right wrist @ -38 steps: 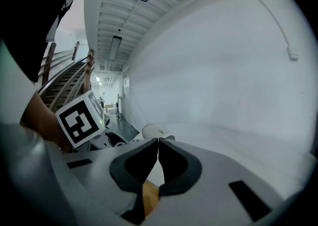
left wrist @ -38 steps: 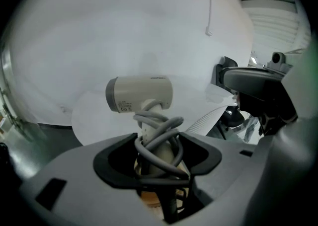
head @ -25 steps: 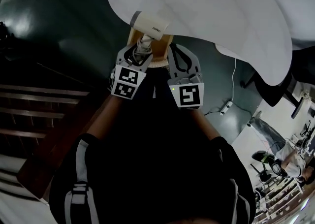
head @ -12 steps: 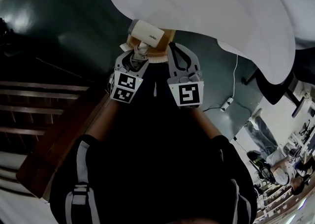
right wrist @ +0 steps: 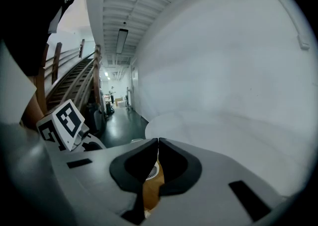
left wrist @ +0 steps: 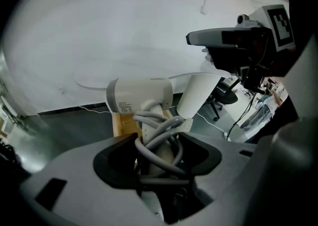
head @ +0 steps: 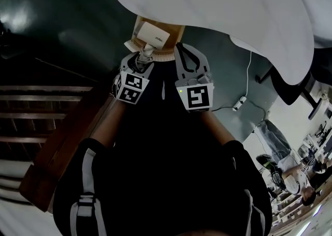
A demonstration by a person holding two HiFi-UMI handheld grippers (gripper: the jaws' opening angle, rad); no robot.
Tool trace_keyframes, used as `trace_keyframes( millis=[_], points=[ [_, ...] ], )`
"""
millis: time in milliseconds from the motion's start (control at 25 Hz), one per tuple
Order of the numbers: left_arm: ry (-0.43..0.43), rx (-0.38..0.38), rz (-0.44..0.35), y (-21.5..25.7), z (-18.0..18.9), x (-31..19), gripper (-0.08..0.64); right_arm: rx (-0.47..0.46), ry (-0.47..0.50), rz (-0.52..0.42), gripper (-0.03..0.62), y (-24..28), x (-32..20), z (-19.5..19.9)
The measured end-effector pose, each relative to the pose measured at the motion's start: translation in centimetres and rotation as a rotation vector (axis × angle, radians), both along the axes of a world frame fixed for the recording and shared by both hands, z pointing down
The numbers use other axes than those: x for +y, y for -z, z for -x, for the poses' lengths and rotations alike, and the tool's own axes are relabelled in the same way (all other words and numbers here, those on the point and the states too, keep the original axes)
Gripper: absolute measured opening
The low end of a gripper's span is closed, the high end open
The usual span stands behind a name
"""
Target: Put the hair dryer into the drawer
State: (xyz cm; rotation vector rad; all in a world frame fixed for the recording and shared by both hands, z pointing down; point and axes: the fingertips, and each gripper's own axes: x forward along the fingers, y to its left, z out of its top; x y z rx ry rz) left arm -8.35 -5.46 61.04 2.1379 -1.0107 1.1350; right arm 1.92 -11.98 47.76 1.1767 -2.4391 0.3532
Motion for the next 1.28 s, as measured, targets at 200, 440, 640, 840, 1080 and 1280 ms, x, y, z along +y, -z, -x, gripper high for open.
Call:
trace_keyframes(
  millis=[200, 440, 640, 840, 1080, 1280],
  points=[
    [-0.046, -0.036, 0.046, -2.4, 0.4, -0.8, 0.261, 0.007, 0.022, 0.031, 0.026, -2.5, -0.2, 0.9],
    [-0.088, -0.071, 0.129, -4.2, 0.3, -2.0, 0.261, 0.020, 0.047, 0.013, 0.026, -4.3, -0.7, 1.4],
    [-0.127, -0.108, 0.205, -5.5, 0.2, -3.4, 0.261, 0.049, 0.045, 0.051, 0.025, -6.5, -0.9, 1.3],
    [-0.154, -0.136, 0.289, -7.0, 0.1, -4.3, 0.261, 0.064, 0.036, 0.060, 0.026, -7.6, -1.5, 1.1],
    [-0.180, -0.182, 0.384, -8.8, 0.3, -4.6, 0.261, 0.055, -0.011, 0.076, 0.026, -8.2, -1.9, 0.7],
    [-0.164, -0.203, 0.469, -9.8, 0.1, -4.8, 0.262, 0.058, -0.012, 0.107, 0.026, -9.3, -2.0, 0.5]
  ],
)
